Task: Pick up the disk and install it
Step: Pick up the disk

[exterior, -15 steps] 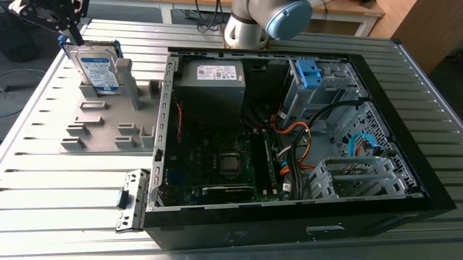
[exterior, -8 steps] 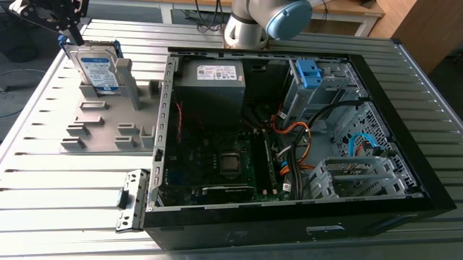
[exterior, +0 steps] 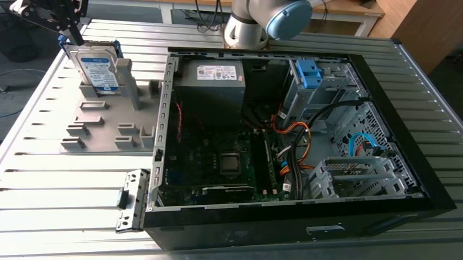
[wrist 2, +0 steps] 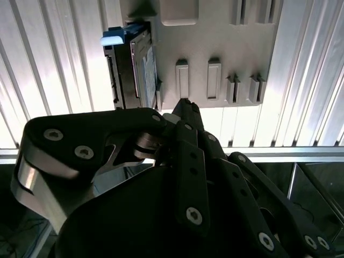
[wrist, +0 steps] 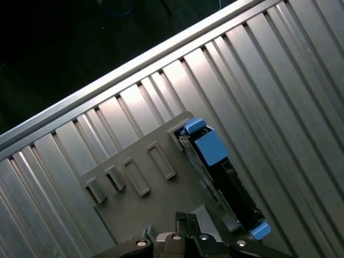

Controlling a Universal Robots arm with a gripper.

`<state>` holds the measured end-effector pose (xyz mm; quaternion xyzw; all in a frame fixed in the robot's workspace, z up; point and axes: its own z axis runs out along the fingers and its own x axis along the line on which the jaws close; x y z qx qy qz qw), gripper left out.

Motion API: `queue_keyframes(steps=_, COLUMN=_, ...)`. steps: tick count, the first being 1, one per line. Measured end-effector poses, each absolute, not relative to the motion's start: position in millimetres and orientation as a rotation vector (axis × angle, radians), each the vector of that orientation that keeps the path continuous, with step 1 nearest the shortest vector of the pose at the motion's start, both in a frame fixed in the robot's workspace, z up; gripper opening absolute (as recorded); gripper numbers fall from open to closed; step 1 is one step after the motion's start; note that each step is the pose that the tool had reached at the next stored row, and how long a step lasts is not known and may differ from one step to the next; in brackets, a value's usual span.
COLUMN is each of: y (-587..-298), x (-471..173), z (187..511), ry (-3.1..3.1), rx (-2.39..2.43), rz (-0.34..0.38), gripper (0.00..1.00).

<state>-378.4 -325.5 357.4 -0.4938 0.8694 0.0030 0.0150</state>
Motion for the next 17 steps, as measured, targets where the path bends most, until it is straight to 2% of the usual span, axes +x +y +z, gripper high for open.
queue_keyframes(steps=17, y=-325.5, x=-378.4, z=357.4, ry=2.66, rx=-1.615, rz=0.011, gripper=0.11)
